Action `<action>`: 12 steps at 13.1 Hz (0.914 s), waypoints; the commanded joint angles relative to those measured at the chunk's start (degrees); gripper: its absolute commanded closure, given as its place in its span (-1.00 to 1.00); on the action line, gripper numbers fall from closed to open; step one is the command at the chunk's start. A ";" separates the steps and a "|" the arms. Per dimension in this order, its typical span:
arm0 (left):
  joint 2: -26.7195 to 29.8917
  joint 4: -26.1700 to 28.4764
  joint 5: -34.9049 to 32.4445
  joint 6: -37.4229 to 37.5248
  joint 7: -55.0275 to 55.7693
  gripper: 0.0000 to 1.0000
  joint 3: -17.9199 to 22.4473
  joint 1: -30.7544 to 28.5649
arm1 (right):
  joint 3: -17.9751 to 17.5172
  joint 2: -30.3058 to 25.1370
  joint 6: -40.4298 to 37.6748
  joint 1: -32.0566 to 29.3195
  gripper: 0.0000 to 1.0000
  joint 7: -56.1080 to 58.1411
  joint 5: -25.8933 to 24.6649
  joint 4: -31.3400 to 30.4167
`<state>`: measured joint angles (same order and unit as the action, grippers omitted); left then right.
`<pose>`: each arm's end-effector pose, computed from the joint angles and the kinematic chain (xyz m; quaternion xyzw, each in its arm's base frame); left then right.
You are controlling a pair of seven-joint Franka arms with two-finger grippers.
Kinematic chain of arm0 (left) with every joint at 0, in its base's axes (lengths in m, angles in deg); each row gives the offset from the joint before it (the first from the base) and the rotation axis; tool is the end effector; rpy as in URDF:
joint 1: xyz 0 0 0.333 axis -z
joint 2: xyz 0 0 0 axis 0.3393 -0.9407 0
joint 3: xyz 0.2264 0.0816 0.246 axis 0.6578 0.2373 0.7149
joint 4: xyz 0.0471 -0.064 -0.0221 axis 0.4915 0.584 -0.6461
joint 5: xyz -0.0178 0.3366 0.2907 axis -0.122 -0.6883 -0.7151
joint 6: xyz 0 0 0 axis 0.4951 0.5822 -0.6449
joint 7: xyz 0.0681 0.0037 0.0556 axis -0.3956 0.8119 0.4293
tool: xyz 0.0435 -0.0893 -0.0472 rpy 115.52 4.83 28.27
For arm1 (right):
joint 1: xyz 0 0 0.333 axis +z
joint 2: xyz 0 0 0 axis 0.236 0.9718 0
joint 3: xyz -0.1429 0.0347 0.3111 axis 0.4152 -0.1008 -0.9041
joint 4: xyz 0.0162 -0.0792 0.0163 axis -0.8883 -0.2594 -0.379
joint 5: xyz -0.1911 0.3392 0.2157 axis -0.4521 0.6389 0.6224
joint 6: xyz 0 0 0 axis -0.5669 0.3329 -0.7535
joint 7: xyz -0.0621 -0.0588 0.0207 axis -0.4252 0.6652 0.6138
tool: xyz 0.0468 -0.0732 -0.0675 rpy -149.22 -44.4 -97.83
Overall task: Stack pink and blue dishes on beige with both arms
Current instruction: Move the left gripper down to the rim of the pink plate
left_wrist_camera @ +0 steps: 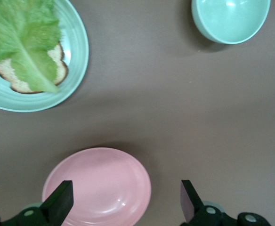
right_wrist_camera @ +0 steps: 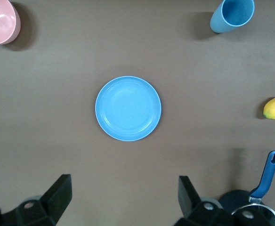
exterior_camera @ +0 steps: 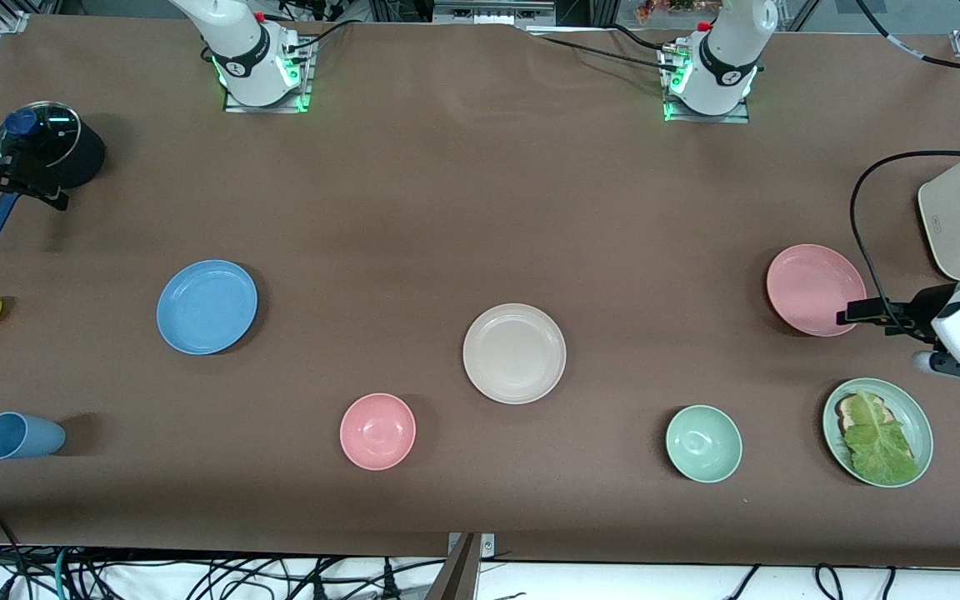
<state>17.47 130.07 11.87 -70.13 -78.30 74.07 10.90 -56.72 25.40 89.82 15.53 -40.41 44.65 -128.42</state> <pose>0.7062 0.1668 0.3634 0.9900 -0.0795 -0.0570 0.1013 0.6087 -0.0428 0.6241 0.9999 0.0067 -0.0097 0.0055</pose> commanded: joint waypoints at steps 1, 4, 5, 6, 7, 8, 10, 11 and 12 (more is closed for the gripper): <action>0.36 3.56 1.68 -4.48 -7.49 -1.00 -0.24 -3.18 | -0.16 -1.34 -0.11 0.14 -1.00 -0.77 -0.36 -1.05; -3.67 3.48 6.59 -6.50 -17.32 -1.00 -0.33 -8.19 | -0.16 -1.34 -0.11 0.14 -1.00 -0.77 -0.36 -1.05; -4.82 3.48 7.74 -7.03 -19.27 -1.00 -0.33 -9.51 | -0.16 -1.34 -0.11 0.14 -1.00 -0.77 -0.36 -1.05; -5.61 3.57 8.44 -7.04 -19.99 -1.00 -0.33 -10.83 | -0.16 -1.34 -0.11 0.14 -1.00 -0.77 -0.36 -1.05; -6.32 3.65 8.71 -7.04 -20.95 -1.00 -0.33 -11.97 | -0.16 -1.34 -0.11 0.14 -1.00 -0.77 -0.36 -1.05; -6.50 4.18 10.02 -6.95 -21.92 -1.00 -0.33 -13.20 | -0.16 -1.34 -0.11 0.14 -1.00 -0.77 -0.36 -1.05; -6.50 6.02 11.34 -6.95 -23.42 -0.99 -0.24 -15.05 | -0.16 -1.34 -0.28 0.14 -1.00 -0.77 -0.36 -1.05; -6.15 6.99 11.35 -6.95 -23.42 -0.98 -0.24 -15.84 | -0.16 -1.34 -0.28 0.14 -1.00 -0.77 -0.36 -1.05; -5.19 8.74 11.35 -6.95 -23.51 -0.98 0.19 -16.37 | -0.16 -1.34 -0.28 0.14 -1.00 -0.77 -0.36 -1.05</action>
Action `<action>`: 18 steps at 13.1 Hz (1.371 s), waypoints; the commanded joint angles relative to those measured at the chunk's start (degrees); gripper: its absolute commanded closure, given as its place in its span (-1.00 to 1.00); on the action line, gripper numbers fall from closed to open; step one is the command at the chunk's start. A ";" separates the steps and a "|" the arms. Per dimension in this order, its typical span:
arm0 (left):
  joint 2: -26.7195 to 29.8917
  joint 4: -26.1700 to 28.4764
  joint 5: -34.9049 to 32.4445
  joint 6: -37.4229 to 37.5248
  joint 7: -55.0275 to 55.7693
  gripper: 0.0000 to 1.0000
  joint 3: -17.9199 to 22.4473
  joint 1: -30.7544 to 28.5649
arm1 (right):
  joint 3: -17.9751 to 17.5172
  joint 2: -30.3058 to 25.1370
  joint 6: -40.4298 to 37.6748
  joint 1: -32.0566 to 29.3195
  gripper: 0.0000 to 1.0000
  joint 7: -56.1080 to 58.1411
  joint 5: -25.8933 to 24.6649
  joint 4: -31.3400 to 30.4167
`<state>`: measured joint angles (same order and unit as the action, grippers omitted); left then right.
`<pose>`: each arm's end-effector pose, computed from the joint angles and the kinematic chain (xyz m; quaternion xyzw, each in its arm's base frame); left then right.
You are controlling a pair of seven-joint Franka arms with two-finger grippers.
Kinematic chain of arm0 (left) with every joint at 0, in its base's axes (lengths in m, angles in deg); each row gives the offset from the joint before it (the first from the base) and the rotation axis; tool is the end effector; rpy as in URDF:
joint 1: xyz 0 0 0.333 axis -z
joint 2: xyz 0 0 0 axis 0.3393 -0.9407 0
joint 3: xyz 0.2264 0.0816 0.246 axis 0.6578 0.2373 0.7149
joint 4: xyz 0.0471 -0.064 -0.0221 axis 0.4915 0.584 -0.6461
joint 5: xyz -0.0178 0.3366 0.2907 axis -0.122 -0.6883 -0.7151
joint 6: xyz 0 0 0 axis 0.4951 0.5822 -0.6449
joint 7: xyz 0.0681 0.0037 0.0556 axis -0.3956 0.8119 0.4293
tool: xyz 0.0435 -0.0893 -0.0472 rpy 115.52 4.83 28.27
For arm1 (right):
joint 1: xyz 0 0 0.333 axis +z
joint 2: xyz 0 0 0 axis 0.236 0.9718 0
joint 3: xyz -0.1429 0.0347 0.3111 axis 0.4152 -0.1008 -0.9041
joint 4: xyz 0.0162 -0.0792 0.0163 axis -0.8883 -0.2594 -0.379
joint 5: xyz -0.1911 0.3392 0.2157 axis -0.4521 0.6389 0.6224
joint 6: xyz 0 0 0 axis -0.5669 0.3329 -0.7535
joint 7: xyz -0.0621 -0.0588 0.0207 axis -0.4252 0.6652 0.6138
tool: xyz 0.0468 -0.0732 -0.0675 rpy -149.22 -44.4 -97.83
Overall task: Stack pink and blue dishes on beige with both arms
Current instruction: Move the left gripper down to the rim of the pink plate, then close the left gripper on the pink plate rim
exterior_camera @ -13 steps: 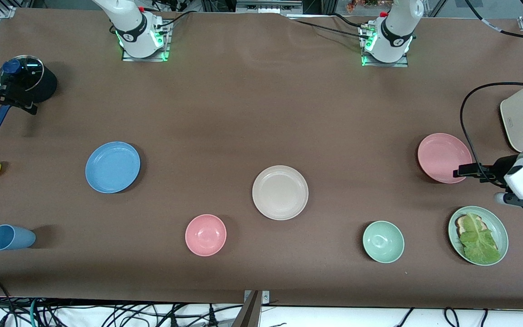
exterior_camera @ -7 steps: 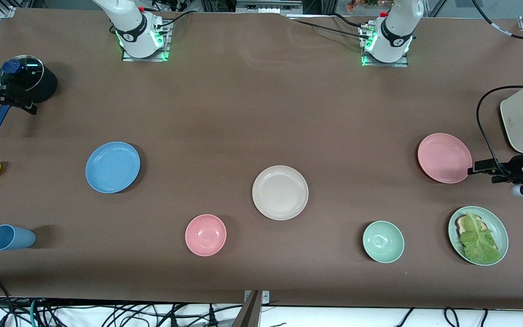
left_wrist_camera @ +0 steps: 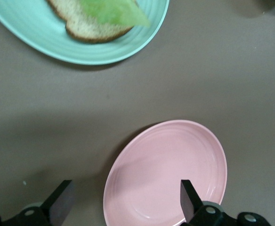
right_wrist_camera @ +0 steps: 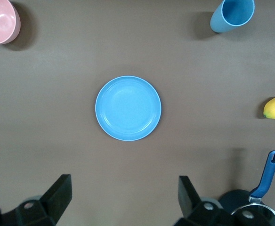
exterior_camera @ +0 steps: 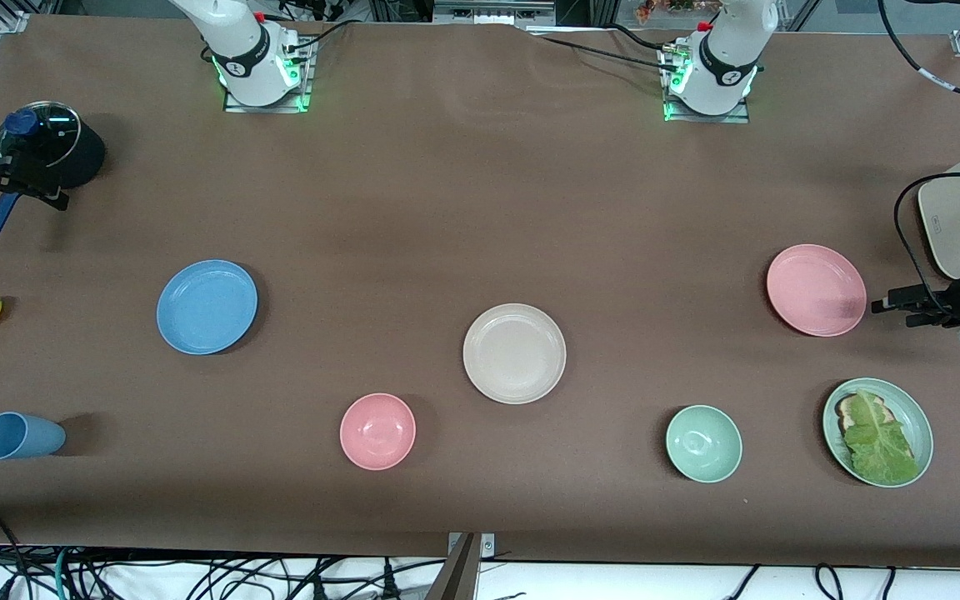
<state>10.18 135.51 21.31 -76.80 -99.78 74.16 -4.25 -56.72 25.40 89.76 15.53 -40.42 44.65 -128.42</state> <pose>0.6272 0.3342 0.2361 0.9789 -0.0759 -0.0233 0.1883 0.6086 -0.0428 0.6240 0.9999 0.0066 -0.0103 0.0055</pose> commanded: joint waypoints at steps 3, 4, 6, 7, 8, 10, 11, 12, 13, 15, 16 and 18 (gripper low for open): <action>7.63 11.72 1.92 -2.73 -2.11 -0.98 2.22 -1.31 | -0.15 -1.34 -0.22 0.14 -1.00 -0.76 -0.36 -1.04; 7.73 12.70 2.00 -3.26 -2.11 -0.98 2.22 -1.57 | -0.15 -1.34 -0.13 0.14 -1.00 -0.76 -0.36 -1.04; 7.82 15.51 3.40 -5.71 -2.29 -0.98 2.13 -3.06 | -0.15 -1.34 -0.22 0.14 -1.00 -0.76 -0.36 -1.04; 7.82 17.01 4.11 -7.38 -3.07 -0.98 2.13 -3.16 | -0.15 -1.34 -0.22 0.14 -1.00 -0.76 -0.36 -1.04; 7.65 17.63 4.72 -8.88 -4.13 -0.98 2.13 -3.77 | -0.15 -1.34 -0.22 0.14 -1.00 -0.76 -0.36 -1.04; 7.12 18.16 6.22 -9.42 -5.01 -0.98 2.04 -4.12 | -0.15 -1.34 -0.22 0.14 -1.00 -0.77 -0.36 -1.04; 6.95 18.25 6.22 -10.38 -5.02 -0.98 1.78 -4.12 | -0.15 -1.34 -0.22 0.14 -1.00 -0.76 -0.36 -1.04; 6.34 18.25 6.48 -11.43 -5.02 -0.96 1.43 -4.12 | -0.15 -1.34 -0.22 0.14 -1.00 -0.76 -0.36 -1.04; 5.63 18.25 7.44 -12.31 -5.02 -0.96 0.56 -4.12 | -0.15 -1.34 -0.22 0.14 -1.00 -0.76 -0.36 -1.04; 4.84 18.16 7.89 -14.16 -5.02 -0.96 -0.85 -4.04 | -0.15 -1.34 -0.22 0.14 -1.00 -0.76 -0.36 -1.04; 4.49 18.25 8.50 -15.04 -4.93 -0.96 -1.56 -4.04 | -0.15 -1.34 -0.22 0.14 -1.00 -0.76 -0.36 -1.04; 3.52 18.16 9.91 -15.31 -4.93 -0.96 -1.83 -3.95 | -0.15 -1.34 -0.22 0.14 -1.00 -0.76 -0.36 -1.04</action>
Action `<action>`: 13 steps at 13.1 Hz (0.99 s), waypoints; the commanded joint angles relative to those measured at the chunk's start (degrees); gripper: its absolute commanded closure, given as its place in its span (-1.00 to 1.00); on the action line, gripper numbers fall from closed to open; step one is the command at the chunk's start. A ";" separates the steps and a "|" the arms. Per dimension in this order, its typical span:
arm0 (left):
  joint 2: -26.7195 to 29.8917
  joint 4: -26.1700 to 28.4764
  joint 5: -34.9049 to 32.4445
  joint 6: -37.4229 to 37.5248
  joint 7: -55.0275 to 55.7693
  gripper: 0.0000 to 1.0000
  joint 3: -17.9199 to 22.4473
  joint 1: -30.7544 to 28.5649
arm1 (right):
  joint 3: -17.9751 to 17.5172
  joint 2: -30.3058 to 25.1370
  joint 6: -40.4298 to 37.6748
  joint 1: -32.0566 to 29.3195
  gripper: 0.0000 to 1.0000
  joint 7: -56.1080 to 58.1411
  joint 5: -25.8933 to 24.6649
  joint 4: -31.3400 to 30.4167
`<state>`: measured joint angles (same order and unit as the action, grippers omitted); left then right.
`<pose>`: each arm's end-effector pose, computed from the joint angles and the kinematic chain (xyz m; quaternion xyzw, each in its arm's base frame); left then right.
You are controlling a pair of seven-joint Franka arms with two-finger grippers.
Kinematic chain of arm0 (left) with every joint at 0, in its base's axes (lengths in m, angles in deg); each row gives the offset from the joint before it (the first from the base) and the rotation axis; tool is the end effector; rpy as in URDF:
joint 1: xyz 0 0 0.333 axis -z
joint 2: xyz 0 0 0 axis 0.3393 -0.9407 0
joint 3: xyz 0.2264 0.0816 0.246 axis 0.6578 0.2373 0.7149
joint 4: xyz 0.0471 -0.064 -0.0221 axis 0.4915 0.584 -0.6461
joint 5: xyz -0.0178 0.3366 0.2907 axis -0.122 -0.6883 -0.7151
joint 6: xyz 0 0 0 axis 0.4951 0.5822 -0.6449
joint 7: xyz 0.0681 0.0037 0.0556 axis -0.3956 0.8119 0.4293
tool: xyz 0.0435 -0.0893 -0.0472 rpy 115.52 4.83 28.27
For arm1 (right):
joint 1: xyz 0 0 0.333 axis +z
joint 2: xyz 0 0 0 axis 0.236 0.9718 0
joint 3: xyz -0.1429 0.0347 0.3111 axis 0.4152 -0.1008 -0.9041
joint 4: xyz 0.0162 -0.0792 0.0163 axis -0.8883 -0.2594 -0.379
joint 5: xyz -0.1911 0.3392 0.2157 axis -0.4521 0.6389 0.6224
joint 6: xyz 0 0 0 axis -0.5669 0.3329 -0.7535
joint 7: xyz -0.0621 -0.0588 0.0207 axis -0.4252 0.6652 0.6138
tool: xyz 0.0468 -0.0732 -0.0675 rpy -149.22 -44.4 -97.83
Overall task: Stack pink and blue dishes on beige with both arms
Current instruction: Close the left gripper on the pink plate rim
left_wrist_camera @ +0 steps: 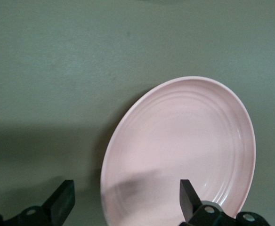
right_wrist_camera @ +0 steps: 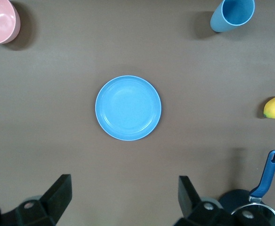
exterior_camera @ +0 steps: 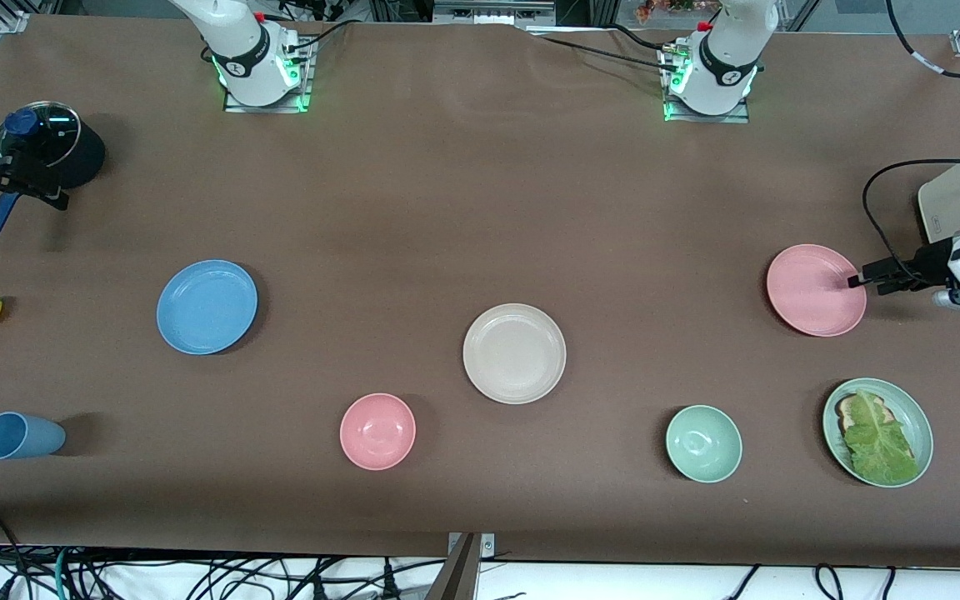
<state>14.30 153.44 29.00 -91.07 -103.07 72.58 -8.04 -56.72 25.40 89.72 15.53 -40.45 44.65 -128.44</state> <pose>0.5409 0.3291 0.1657 0.9783 0.0008 0.0110 0.2068 0.6085 -0.0428 0.6238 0.9999 0.0063 -0.0108 0.0054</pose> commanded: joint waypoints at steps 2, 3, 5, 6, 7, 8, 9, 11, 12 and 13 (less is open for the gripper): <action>-0.78 0.32 2.31 -2.00 -1.64 -0.96 -0.94 -0.16 | -0.15 -1.34 -0.18 0.14 -1.00 -0.73 -0.36 -1.02; -0.95 0.32 2.31 -2.09 -1.72 -0.96 -1.03 -0.16 | -0.15 -1.34 -0.18 0.14 -1.00 -0.73 -0.36 -1.02; -1.13 0.23 2.31 -2.10 -1.81 -0.96 -1.03 -0.16 | -0.15 -1.34 -0.18 0.14 -1.00 -0.82 -0.36 -1.02; -1.22 0.23 2.31 -2.10 -1.90 -0.96 -1.03 -0.16 | -0.07 -1.34 -0.18 0.14 -1.00 -0.82 -0.36 -1.02; -1.22 0.23 2.31 -2.10 -1.99 -0.93 -1.03 -0.25 | -0.15 -1.34 -0.18 0.14 -1.00 -0.73 -0.36 -1.02; -1.22 0.32 2.31 -2.10 -2.25 -0.73 -1.03 -0.33 | -0.07 -1.34 -0.18 0.14 -1.00 -0.73 -0.36 -1.02; -1.22 0.23 2.31 -2.10 -2.69 -0.54 -1.03 -0.33 | -0.15 -1.34 -0.18 0.14 -1.00 -0.73 -0.36 -1.02; -1.91 0.15 2.48 -2.27 -2.69 -0.18 -1.03 -0.33 | -0.15 -1.34 -0.18 0.14 -1.00 -0.82 -0.36 -1.02; -2.09 0.14 3.35 -2.62 -3.13 -0.10 -1.03 -0.33 | -0.07 -1.34 -0.18 0.14 -1.00 -0.82 -0.36 -1.02; -2.62 0.14 4.06 -3.32 -5.05 -0.05 -1.03 -0.33 | -0.07 -1.34 -0.18 0.14 -1.00 -0.82 -0.36 -1.02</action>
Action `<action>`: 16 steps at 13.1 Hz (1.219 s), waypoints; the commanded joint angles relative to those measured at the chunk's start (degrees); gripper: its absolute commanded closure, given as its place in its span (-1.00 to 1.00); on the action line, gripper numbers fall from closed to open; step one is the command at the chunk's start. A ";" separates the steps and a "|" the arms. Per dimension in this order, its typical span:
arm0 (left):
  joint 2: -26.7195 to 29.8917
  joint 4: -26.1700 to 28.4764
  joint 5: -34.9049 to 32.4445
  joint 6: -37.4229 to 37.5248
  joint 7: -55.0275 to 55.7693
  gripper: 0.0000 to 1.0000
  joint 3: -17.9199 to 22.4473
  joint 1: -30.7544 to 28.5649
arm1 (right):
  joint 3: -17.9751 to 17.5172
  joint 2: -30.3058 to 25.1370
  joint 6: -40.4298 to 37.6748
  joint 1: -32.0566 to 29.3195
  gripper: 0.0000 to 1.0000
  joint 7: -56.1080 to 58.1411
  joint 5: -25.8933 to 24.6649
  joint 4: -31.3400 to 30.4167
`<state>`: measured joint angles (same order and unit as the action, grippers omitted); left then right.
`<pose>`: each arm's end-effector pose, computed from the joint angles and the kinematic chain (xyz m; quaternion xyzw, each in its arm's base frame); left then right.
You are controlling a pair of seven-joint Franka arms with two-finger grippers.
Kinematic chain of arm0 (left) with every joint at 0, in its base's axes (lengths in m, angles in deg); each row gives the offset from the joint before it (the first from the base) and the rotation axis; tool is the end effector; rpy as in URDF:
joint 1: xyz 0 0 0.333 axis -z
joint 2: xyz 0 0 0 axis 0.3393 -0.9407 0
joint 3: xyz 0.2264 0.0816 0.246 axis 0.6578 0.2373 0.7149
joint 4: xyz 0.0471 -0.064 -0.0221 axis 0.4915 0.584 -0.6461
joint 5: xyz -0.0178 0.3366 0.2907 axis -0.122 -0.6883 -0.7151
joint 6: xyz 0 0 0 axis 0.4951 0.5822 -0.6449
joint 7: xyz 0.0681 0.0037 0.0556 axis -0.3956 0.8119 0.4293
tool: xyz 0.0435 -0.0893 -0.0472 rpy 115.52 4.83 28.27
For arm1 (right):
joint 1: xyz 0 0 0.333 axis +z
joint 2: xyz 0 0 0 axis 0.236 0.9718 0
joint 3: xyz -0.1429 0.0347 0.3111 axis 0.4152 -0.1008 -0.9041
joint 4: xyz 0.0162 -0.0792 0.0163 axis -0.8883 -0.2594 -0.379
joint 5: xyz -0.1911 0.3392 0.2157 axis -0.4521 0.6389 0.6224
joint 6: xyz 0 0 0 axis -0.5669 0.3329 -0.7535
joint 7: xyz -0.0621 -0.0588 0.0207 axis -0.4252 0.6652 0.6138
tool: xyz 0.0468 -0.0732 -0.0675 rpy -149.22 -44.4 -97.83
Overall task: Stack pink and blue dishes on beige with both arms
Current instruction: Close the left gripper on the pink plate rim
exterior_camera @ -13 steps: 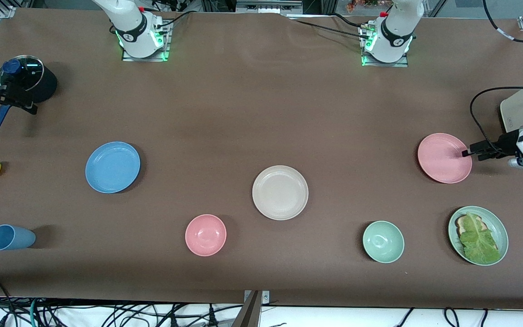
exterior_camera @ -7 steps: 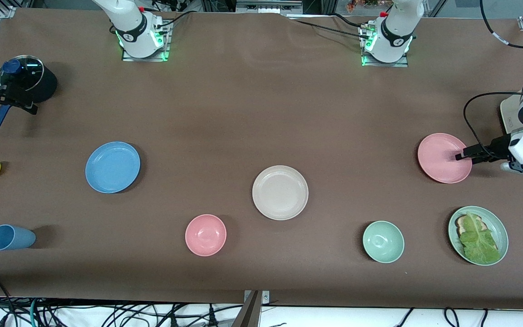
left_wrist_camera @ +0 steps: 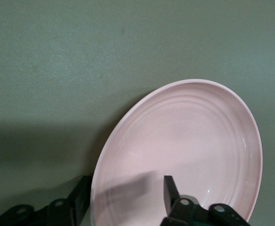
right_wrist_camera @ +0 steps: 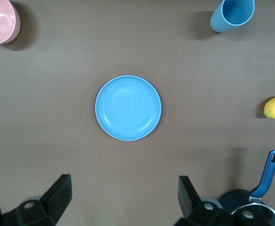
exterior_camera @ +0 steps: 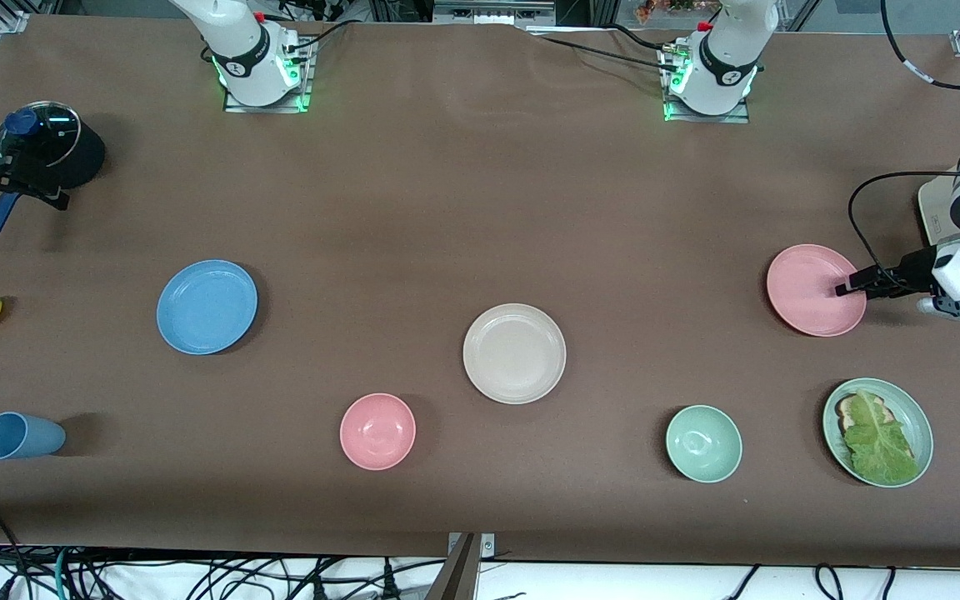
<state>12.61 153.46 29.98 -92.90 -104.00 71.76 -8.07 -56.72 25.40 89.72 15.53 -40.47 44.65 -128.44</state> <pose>0.5432 0.3225 0.1483 0.9780 -0.0021 0.0138 0.2082 0.6085 -0.0428 0.6238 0.9999 0.0061 -0.0108 0.0054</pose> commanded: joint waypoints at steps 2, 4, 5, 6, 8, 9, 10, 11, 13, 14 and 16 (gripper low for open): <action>-1.99 0.13 6.33 -2.46 -9.03 0.37 -0.13 -0.40 | -0.07 -1.34 -0.17 0.14 -1.00 -0.79 -0.36 -1.02; -2.08 0.13 7.31 -2.46 -10.90 1.00 -0.13 -0.49 | -0.07 -1.34 -0.17 0.14 -1.00 -0.79 -0.36 -1.02; -2.08 0.13 7.31 -2.37 -10.81 1.00 -0.13 -0.49 | -0.07 -1.34 -0.17 0.14 -1.00 -0.79 -0.36 -1.02; -2.08 0.13 7.31 -2.37 -10.81 1.00 -0.13 -0.49 | -0.07 -1.34 -0.17 0.14 -1.00 -0.79 -0.36 -1.02; -2.08 0.04 7.31 -2.37 -10.90 1.00 -0.13 -0.49 | -0.07 -1.34 -0.17 0.14 -1.00 -0.79 -0.36 -1.02; -2.08 -0.05 7.22 -2.20 -10.81 1.00 -0.13 -0.49 | -0.07 -1.34 -0.17 0.14 -1.00 -0.79 -0.36 -1.02; -1.73 -0.31 7.05 -2.02 -10.64 1.00 -0.13 -0.40 | -0.07 -1.34 -0.17 0.14 -1.00 -0.79 -0.36 -1.02; -1.38 -0.57 6.52 -1.76 -10.29 1.00 -0.21 -0.23 | -0.07 -1.34 -0.17 0.14 -1.00 -0.79 -0.36 -1.11; 0.55 -0.58 6.34 -1.58 -10.29 1.00 -0.39 0.48 | -0.07 -1.34 -0.17 0.14 -1.00 -0.79 -0.36 -1.02; 1.34 -0.58 6.34 -1.58 -10.29 1.00 -1.00 0.91 | -0.07 -1.34 -0.17 0.14 -1.00 -0.79 -0.36 -1.02; 2.40 -0.58 6.26 -1.32 -10.29 1.00 -2.40 1.01 | -0.07 -1.34 -0.17 0.14 -1.00 -0.79 -0.36 -1.02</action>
<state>13.42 152.48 35.58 -94.09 -113.22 70.19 -7.75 -56.72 25.40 89.71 15.53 -40.49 44.65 -128.44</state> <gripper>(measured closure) 0.899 0.000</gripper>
